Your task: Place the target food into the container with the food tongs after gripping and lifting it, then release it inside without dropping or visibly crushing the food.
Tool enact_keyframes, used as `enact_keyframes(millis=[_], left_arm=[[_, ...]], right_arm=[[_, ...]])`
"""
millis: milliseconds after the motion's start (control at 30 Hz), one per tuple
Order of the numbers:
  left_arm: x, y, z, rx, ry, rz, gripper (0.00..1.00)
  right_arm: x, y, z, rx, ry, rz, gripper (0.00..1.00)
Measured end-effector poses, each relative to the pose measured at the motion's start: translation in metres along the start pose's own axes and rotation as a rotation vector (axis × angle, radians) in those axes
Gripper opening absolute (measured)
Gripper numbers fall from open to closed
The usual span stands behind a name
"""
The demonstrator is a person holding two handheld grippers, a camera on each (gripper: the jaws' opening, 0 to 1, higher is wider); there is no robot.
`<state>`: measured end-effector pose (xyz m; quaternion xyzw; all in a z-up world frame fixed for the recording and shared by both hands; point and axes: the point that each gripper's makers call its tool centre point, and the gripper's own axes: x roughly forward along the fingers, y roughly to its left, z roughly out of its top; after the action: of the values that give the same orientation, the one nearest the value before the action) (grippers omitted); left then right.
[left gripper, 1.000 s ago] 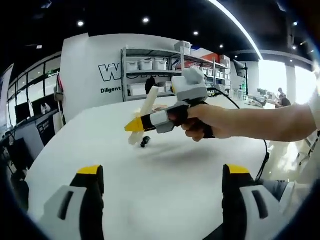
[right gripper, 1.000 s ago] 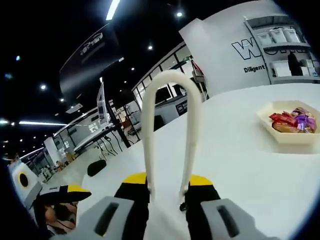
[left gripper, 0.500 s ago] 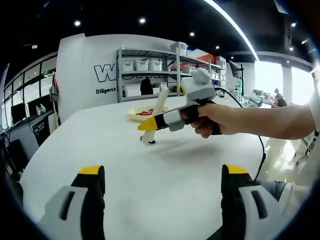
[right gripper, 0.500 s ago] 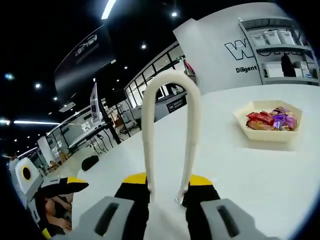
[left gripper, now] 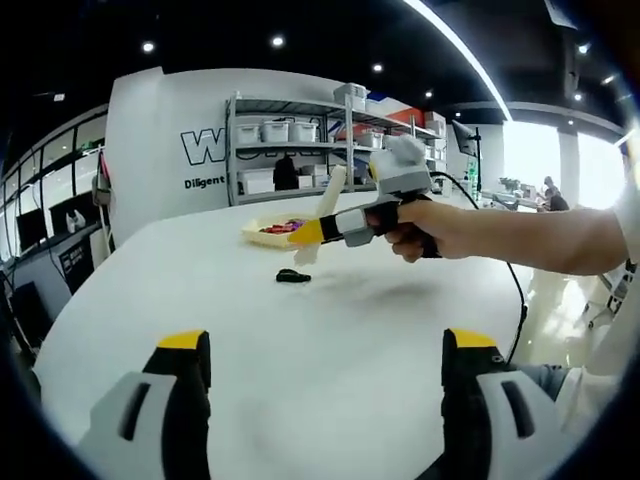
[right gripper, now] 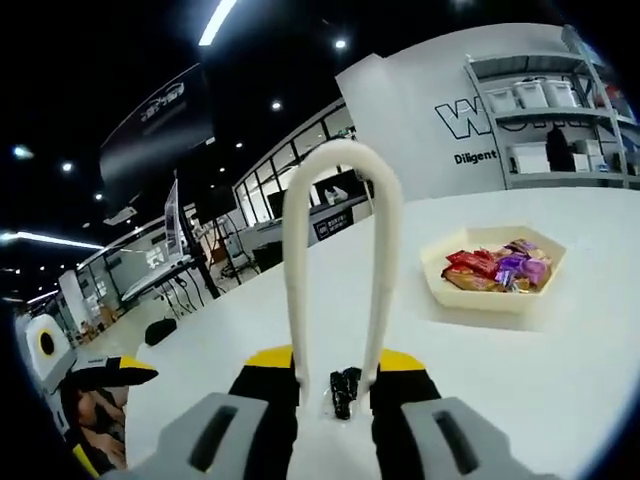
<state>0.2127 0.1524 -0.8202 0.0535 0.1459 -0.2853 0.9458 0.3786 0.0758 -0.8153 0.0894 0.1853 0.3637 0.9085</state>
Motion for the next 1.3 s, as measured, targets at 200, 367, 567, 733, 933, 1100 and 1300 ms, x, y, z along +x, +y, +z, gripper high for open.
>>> enact_keyframes(millis=[200, 367, 567, 733, 933, 1100, 1300], left_arm=[[-0.004, -0.002, -0.001, -0.001, 0.001, 0.002, 0.94], [-0.008, 0.0, 0.001, -0.006, -0.004, 0.01, 0.94], [-0.011, 0.003, 0.0, -0.013, -0.005, 0.015, 0.94], [-0.012, 0.004, -0.001, -0.016, -0.007, 0.018, 0.93], [-0.011, 0.005, -0.002, -0.02, -0.005, 0.015, 0.93], [-0.011, 0.006, -0.004, -0.024, -0.005, 0.017, 0.93], [-0.009, 0.006, -0.007, -0.035, 0.001, 0.013, 0.93]], right_arm=[[0.012, 0.003, -0.003, -0.089, 0.032, 0.014, 0.21], [0.021, 0.005, -0.008, -0.1, 0.045, 0.021, 0.21], [0.027, 0.004, -0.012, -0.114, 0.053, 0.02, 0.21], [0.031, 0.004, -0.015, -0.149, 0.068, 0.014, 0.21], [0.032, 0.001, -0.015, -0.156, 0.066, 0.004, 0.21], [0.033, -0.001, -0.014, -0.212, 0.068, -0.015, 0.21], [0.033, -0.005, -0.014, -0.243, 0.073, -0.027, 0.21]])
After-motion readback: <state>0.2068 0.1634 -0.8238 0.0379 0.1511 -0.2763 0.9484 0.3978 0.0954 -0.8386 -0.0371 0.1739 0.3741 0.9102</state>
